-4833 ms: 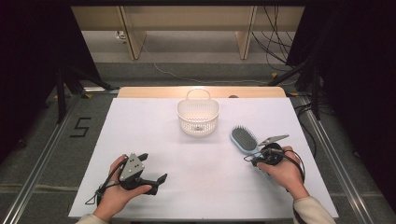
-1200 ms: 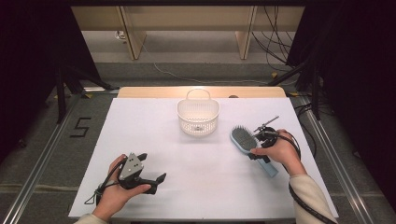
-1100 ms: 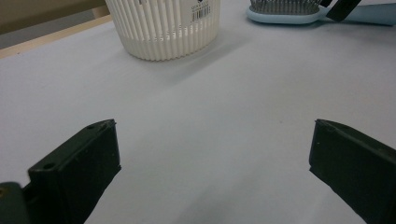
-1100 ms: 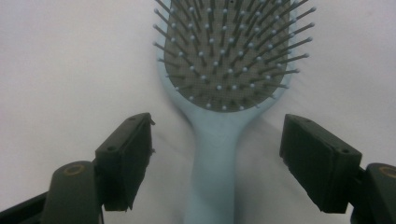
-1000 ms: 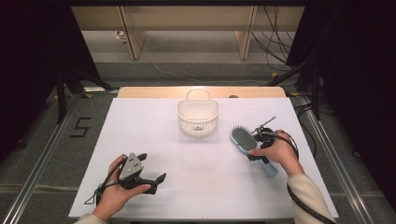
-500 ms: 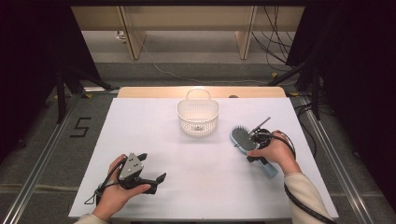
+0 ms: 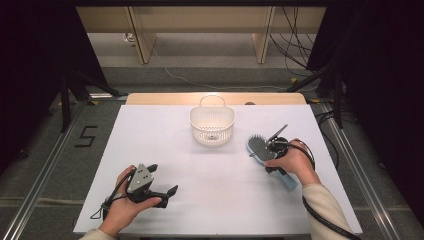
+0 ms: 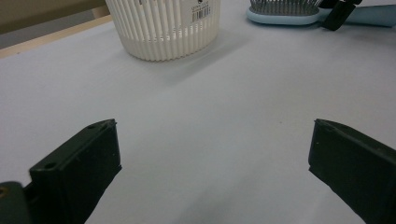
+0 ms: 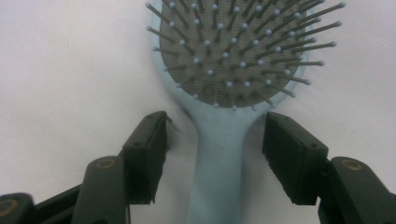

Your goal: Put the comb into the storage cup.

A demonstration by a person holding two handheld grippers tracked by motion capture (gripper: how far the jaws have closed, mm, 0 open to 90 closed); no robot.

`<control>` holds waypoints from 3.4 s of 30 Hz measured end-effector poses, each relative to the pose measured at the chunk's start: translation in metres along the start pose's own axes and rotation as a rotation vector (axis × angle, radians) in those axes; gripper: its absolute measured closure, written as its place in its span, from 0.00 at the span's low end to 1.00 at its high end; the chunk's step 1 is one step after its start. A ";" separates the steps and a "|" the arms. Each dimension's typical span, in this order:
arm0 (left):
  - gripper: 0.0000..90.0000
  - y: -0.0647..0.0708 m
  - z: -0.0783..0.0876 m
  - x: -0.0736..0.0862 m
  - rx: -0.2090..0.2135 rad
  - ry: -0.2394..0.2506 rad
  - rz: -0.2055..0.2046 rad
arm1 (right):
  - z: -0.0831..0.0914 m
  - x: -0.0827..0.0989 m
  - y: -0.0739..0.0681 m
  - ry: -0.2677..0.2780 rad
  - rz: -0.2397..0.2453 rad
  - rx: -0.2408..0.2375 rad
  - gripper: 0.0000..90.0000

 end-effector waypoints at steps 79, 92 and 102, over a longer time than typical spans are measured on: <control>0.02 0.000 0.000 0.000 0.002 0.002 0.000 | 0.006 0.009 0.004 0.034 -0.129 -0.026 0.78; 0.02 0.000 0.000 0.000 0.000 0.001 0.000 | 0.014 0.011 0.007 0.110 -0.164 -0.026 0.79; 0.02 0.000 0.001 0.000 0.001 0.002 0.002 | 0.019 0.011 0.008 0.167 -0.188 -0.024 0.78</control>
Point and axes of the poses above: each handheld gripper's, and its own axes: z roughly backward along the jaws, x roughly out of its underside, y roughly to its right, the point moved 3 cm from there along -z, roughly forward along the jaws, and after that the axes turned 13 degrees about x, right-handed, at the moved point
